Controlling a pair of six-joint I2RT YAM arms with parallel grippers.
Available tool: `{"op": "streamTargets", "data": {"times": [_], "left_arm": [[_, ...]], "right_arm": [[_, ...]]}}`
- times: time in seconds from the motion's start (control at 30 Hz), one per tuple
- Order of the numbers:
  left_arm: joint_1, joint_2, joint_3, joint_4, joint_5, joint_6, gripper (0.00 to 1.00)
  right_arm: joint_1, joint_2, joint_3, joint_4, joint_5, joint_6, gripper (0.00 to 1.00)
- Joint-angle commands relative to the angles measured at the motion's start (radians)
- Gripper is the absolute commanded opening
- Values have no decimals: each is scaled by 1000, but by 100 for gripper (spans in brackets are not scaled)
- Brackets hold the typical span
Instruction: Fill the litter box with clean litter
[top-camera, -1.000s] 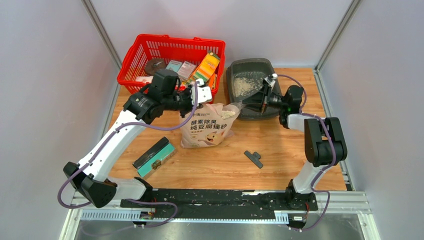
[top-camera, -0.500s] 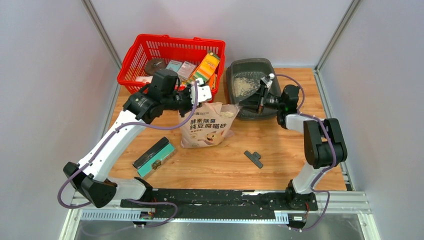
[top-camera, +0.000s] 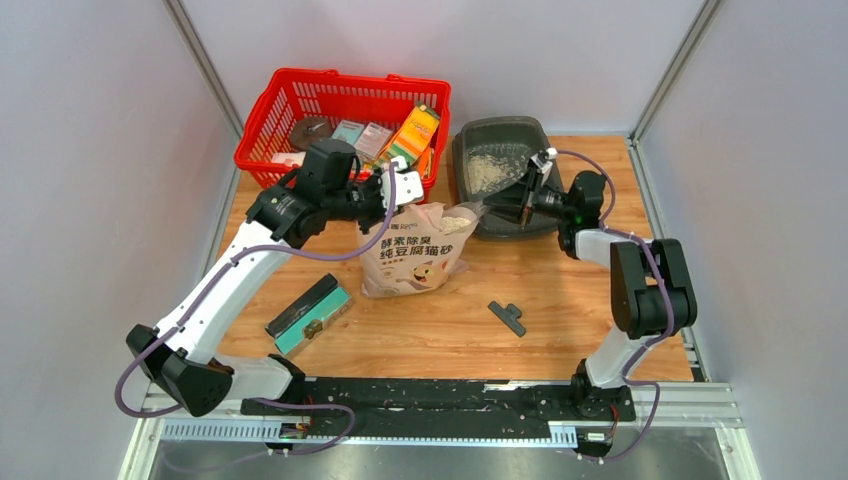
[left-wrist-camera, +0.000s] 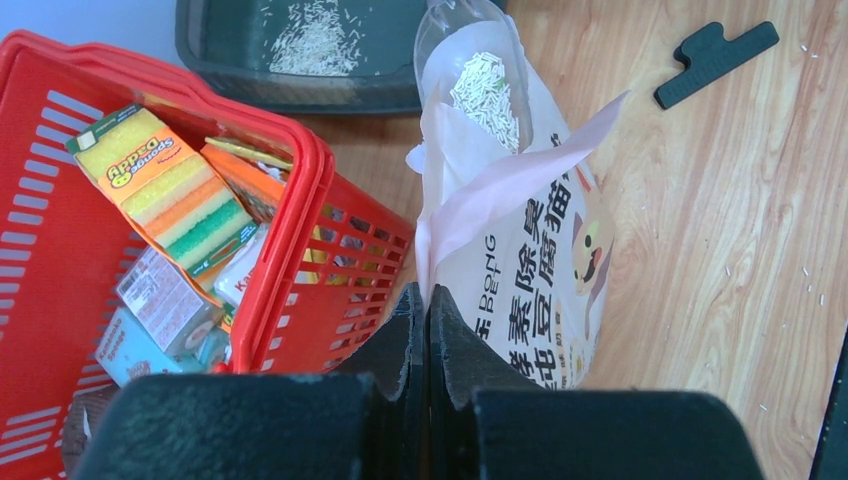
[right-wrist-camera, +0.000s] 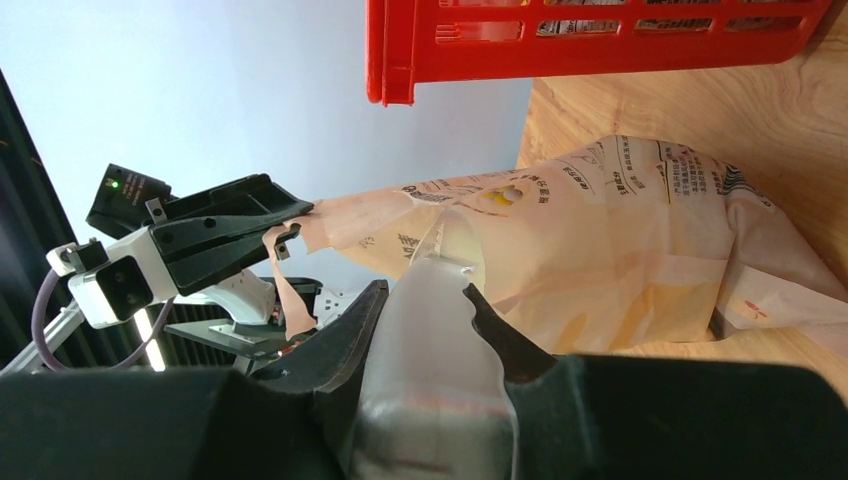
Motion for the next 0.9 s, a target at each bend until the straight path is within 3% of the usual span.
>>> {"op": "streamTargets", "data": {"times": [0.0, 0.87], "left_arm": [[2, -67, 19, 88, 3, 30, 0], [2, -53, 7, 120, -39, -13, 0]], "right_arm": [[-37, -41, 2, 98, 7, 59, 0], [-197, -51, 45, 153, -62, 142, 0]]}}
